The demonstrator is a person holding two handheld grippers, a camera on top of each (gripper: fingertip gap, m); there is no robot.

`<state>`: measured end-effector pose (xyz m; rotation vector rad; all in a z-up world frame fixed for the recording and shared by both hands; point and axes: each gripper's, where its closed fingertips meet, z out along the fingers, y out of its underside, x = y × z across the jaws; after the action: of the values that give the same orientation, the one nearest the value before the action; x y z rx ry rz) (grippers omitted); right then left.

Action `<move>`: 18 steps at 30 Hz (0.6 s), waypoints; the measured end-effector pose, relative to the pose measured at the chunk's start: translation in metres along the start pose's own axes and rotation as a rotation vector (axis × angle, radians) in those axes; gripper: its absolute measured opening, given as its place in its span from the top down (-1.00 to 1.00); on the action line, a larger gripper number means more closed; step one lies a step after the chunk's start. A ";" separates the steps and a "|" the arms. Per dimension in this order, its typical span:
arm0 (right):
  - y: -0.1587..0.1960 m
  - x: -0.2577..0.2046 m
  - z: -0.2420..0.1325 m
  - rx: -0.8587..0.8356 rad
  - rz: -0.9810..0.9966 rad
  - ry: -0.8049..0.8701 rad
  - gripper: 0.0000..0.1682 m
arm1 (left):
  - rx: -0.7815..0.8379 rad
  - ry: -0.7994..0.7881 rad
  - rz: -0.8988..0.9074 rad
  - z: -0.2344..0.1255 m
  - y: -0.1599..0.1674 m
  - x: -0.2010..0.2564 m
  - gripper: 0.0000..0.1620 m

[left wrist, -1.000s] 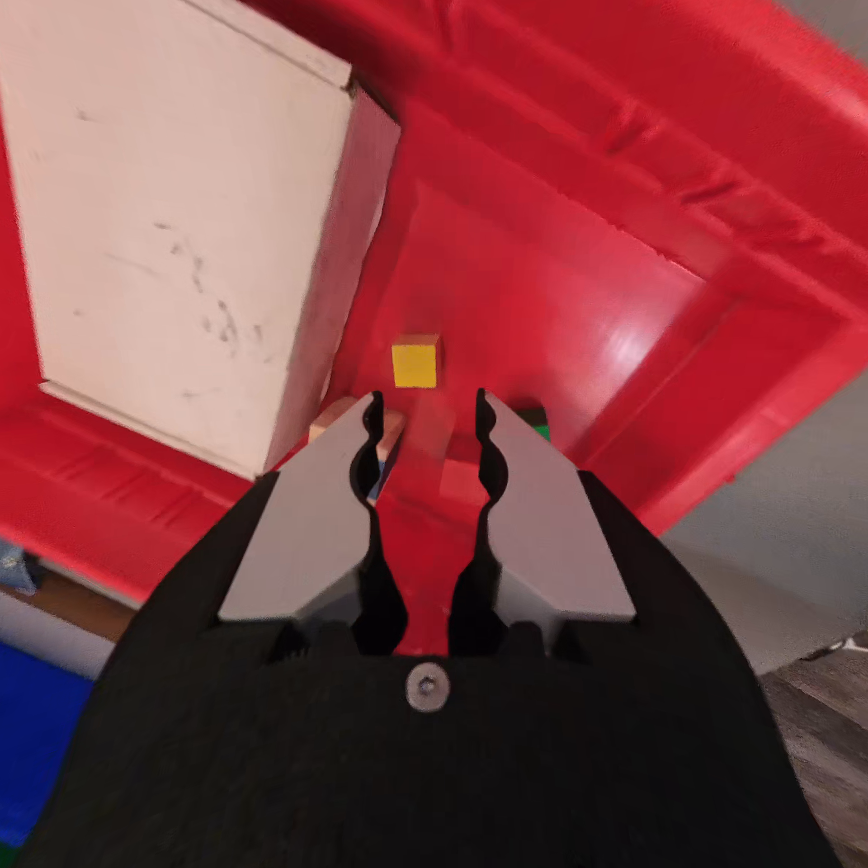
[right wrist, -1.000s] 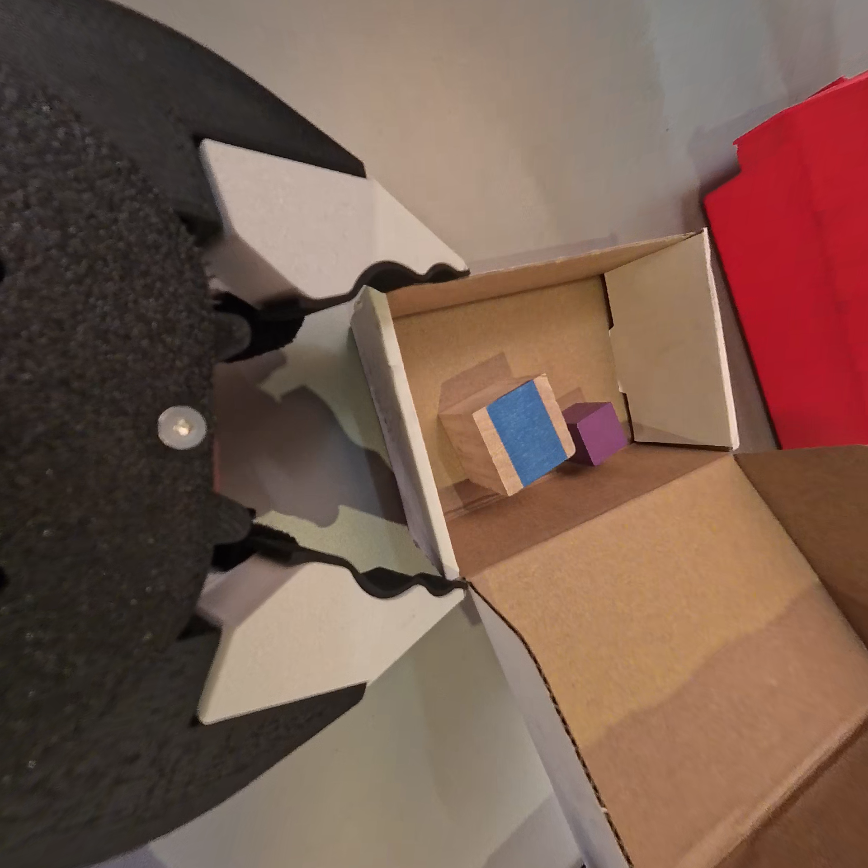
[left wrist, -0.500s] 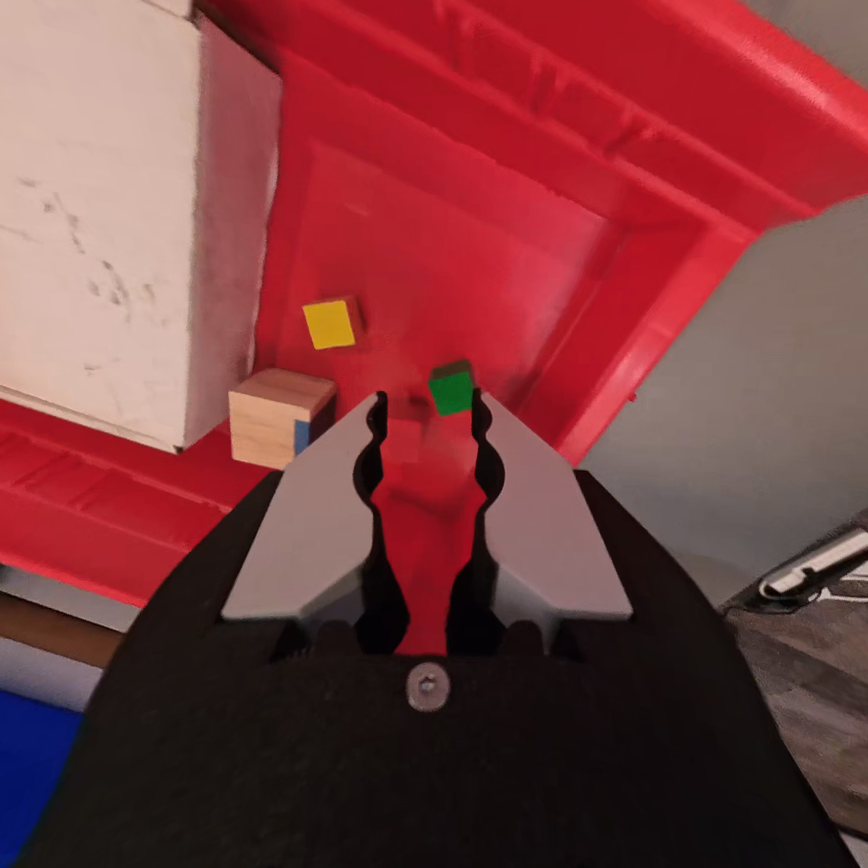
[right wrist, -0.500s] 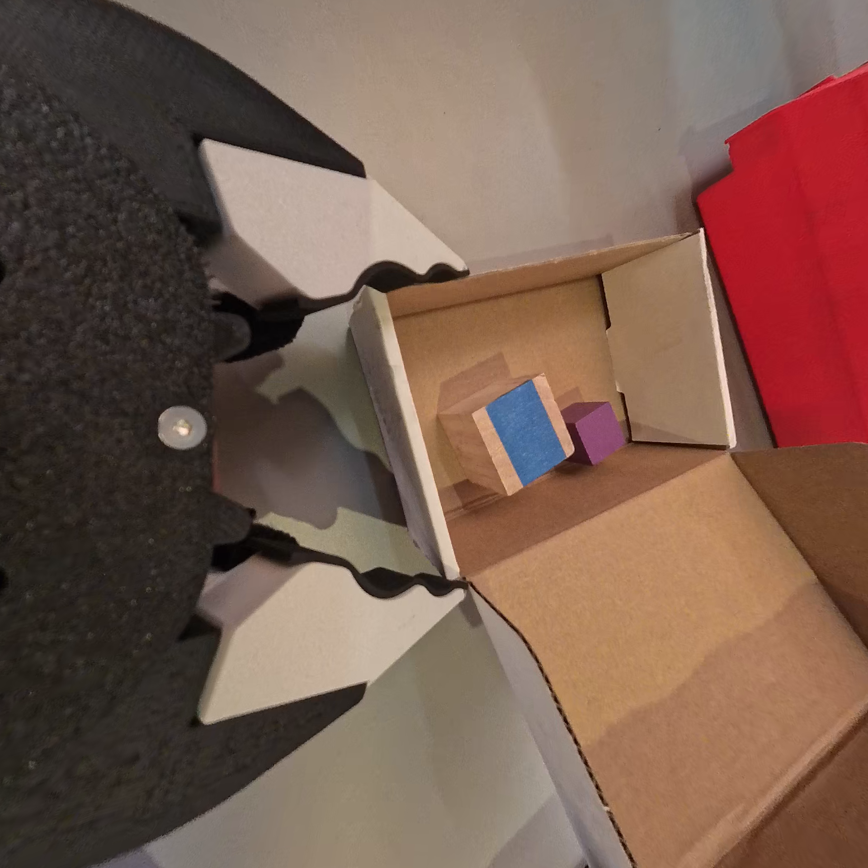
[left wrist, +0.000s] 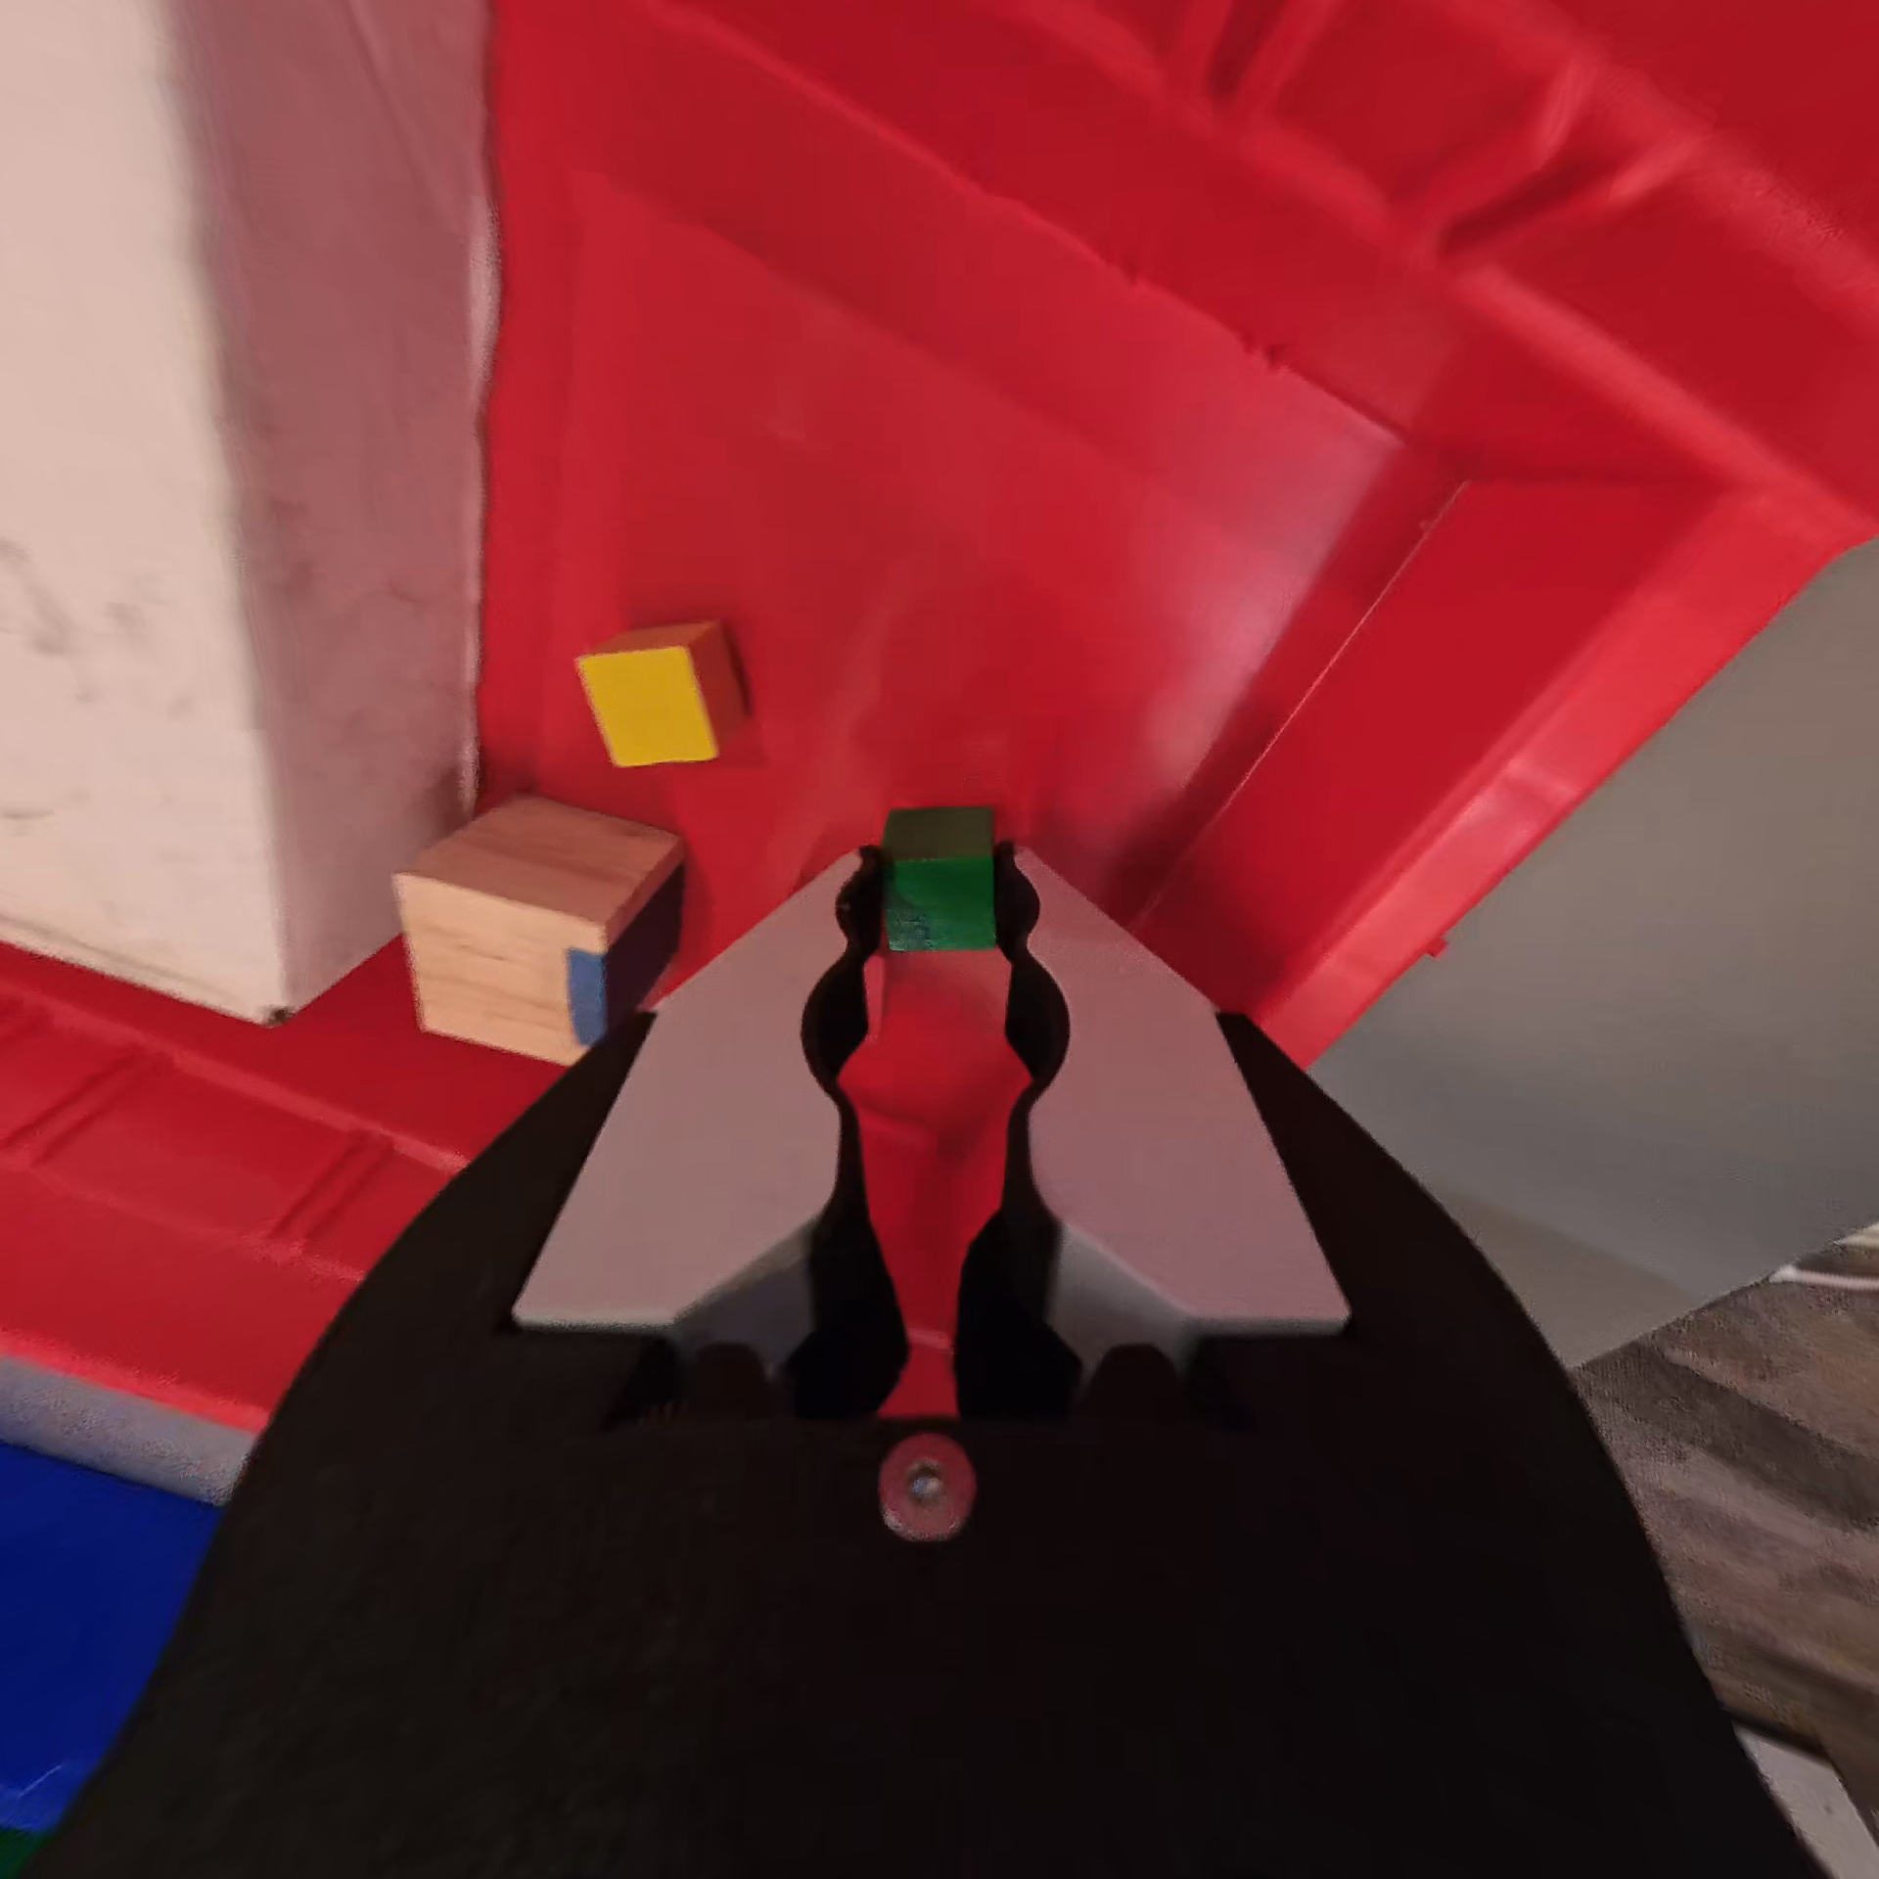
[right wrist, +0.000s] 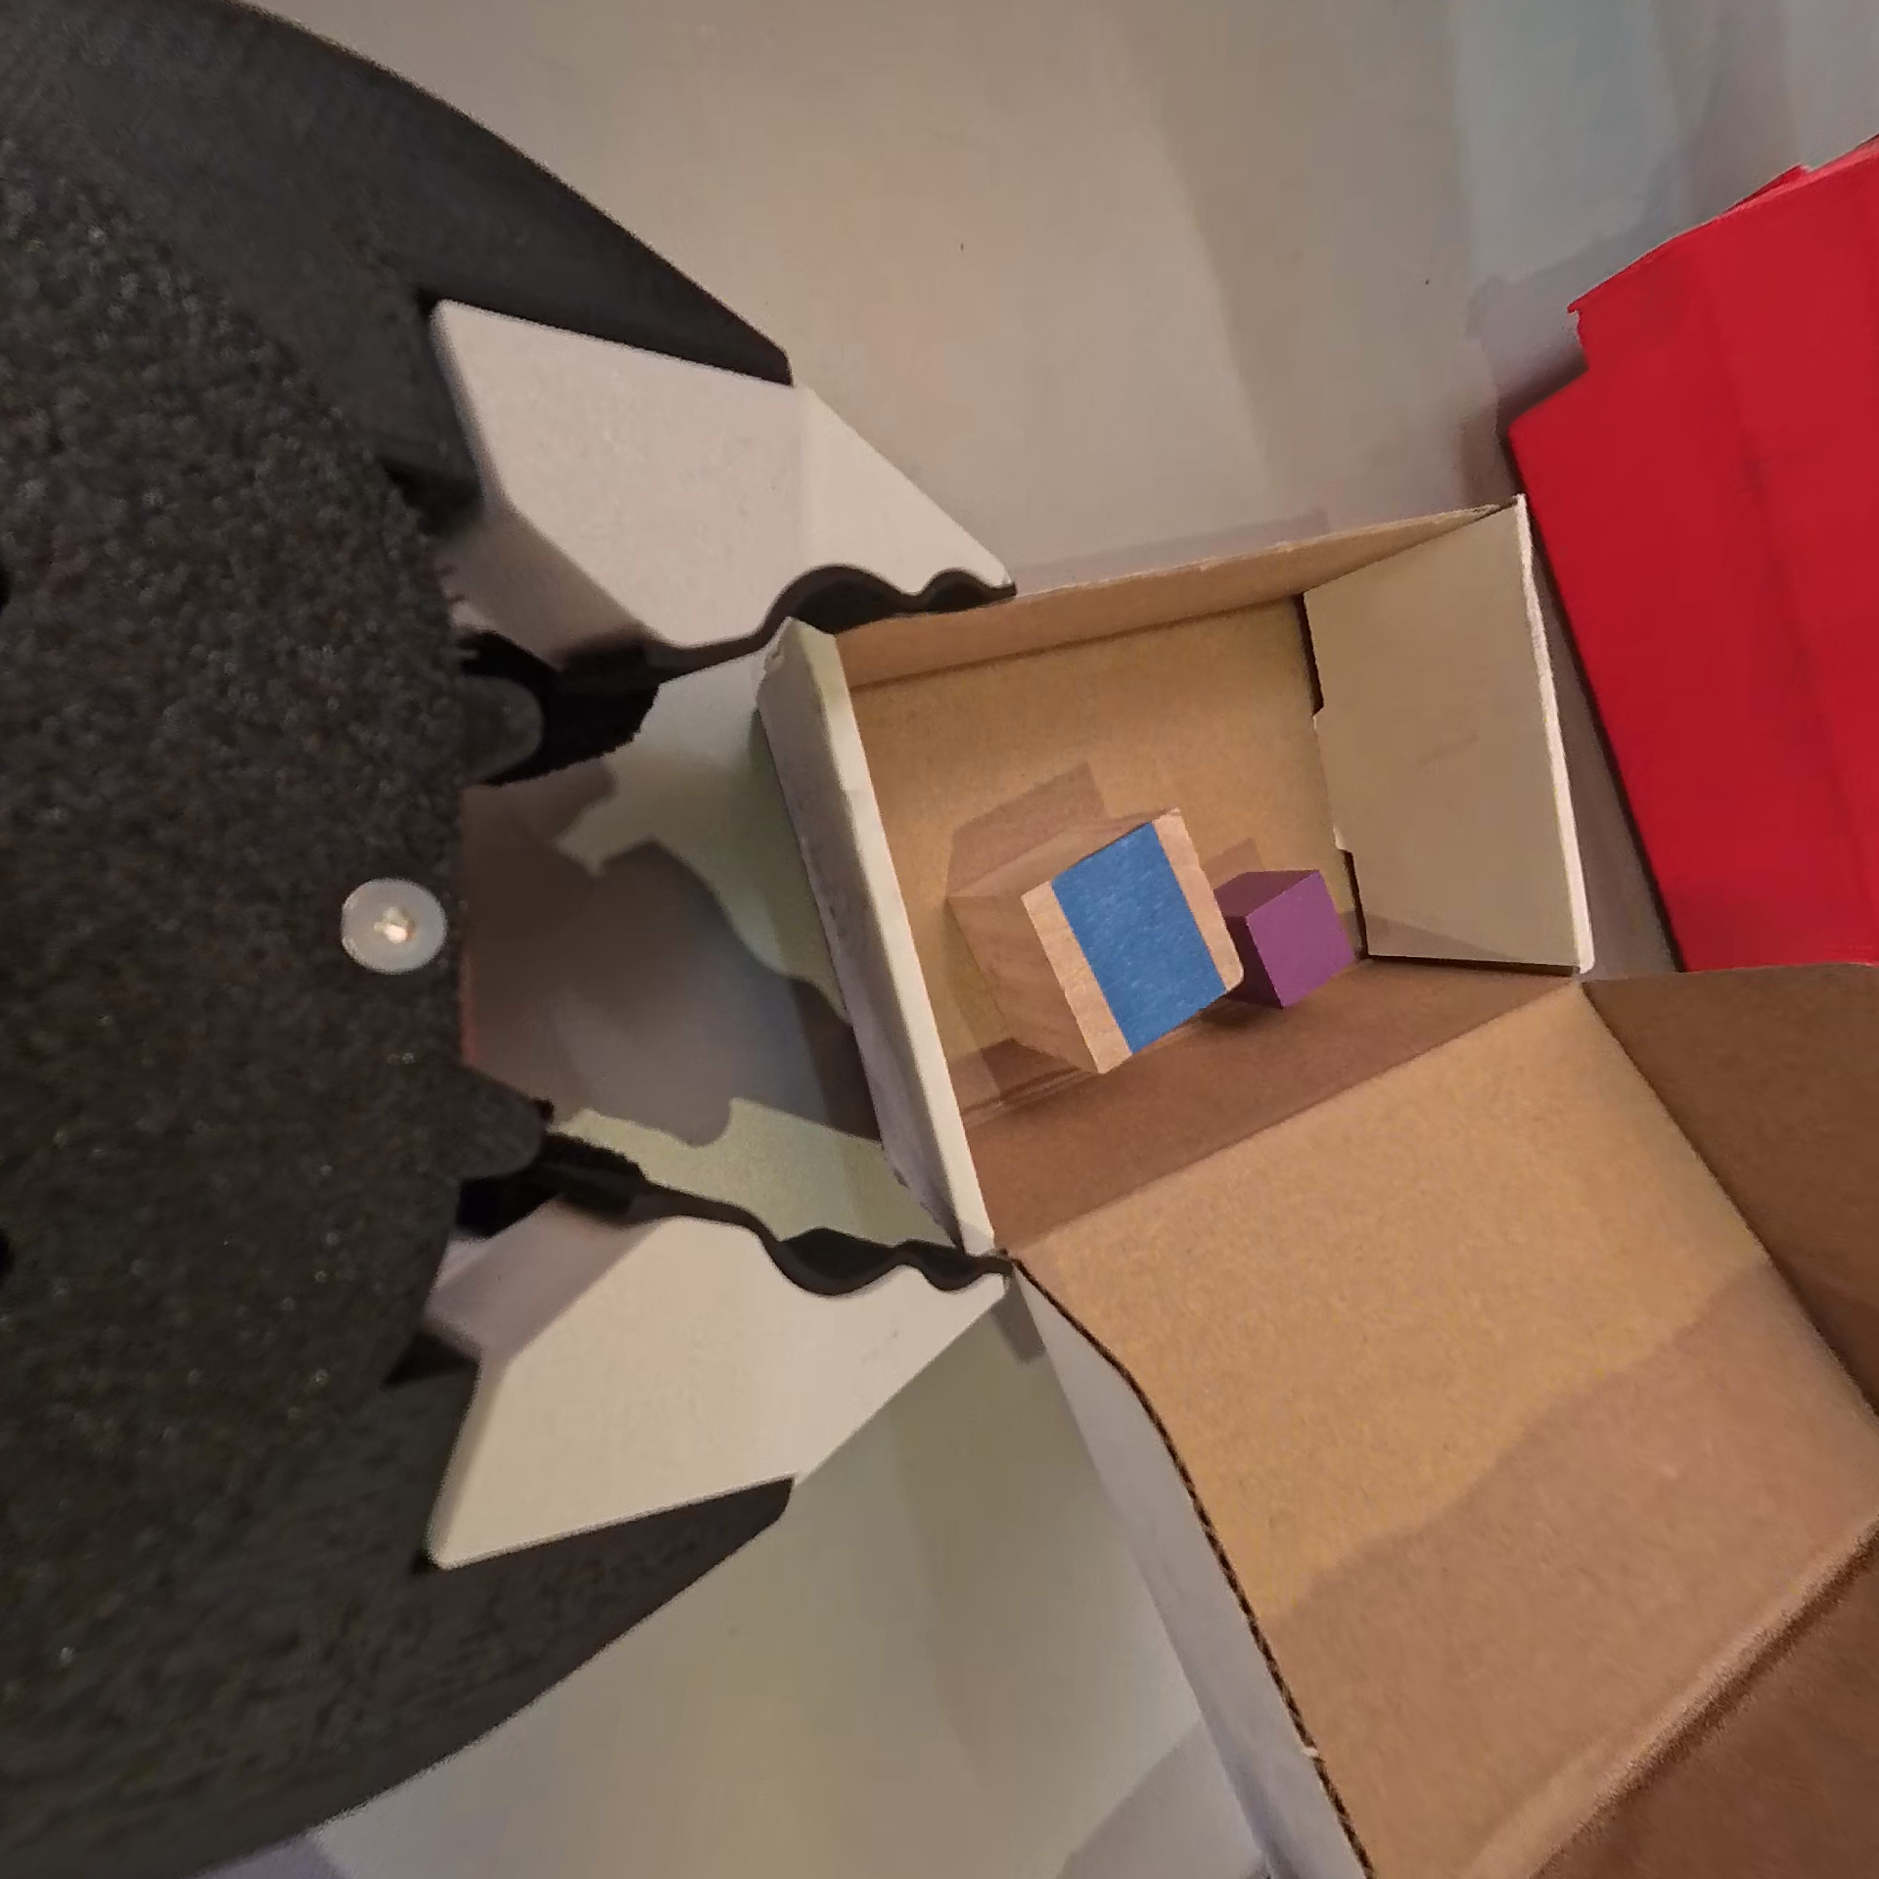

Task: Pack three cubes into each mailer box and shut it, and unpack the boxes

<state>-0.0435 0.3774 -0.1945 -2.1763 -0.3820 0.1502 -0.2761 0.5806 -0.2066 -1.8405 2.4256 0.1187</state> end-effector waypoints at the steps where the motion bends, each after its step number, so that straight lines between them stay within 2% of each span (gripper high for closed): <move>1: 0.000 0.000 0.000 0.000 0.000 0.000 -0.44 | 0.031 -0.010 -0.005 -0.012 -0.006 -0.002 0.76; 3: 0.000 0.000 0.000 -0.001 -0.002 0.001 -0.44 | 0.175 -0.032 0.001 -0.053 -0.034 -0.003 0.76; 5: 0.000 0.000 0.000 -0.002 -0.004 0.000 -0.44 | 0.410 0.009 0.042 -0.106 -0.084 0.015 0.77; 7: 0.000 0.000 0.000 -0.003 -0.006 -0.002 -0.44 | 0.555 0.081 0.123 -0.138 -0.134 0.048 0.77; 9: 0.000 0.000 0.000 -0.006 -0.008 -0.003 -0.44 | 0.500 0.100 0.239 -0.126 -0.167 0.078 0.77; 11: 0.000 0.000 0.000 -0.004 -0.008 -0.002 -0.44 | 0.378 0.089 0.329 -0.093 -0.189 0.094 0.76; 13: 0.000 0.000 0.000 -0.004 -0.009 -0.002 -0.44 | 0.313 0.116 0.336 -0.065 -0.210 0.102 0.76; 18: 0.000 0.000 0.000 0.003 -0.007 -0.002 -0.44 | 0.188 0.178 0.320 -0.023 -0.225 0.110 0.76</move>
<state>-0.0437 0.3771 -0.1944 -2.1718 -0.3900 0.1488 -0.0892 0.4126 -0.1987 -1.4311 2.7256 -0.2533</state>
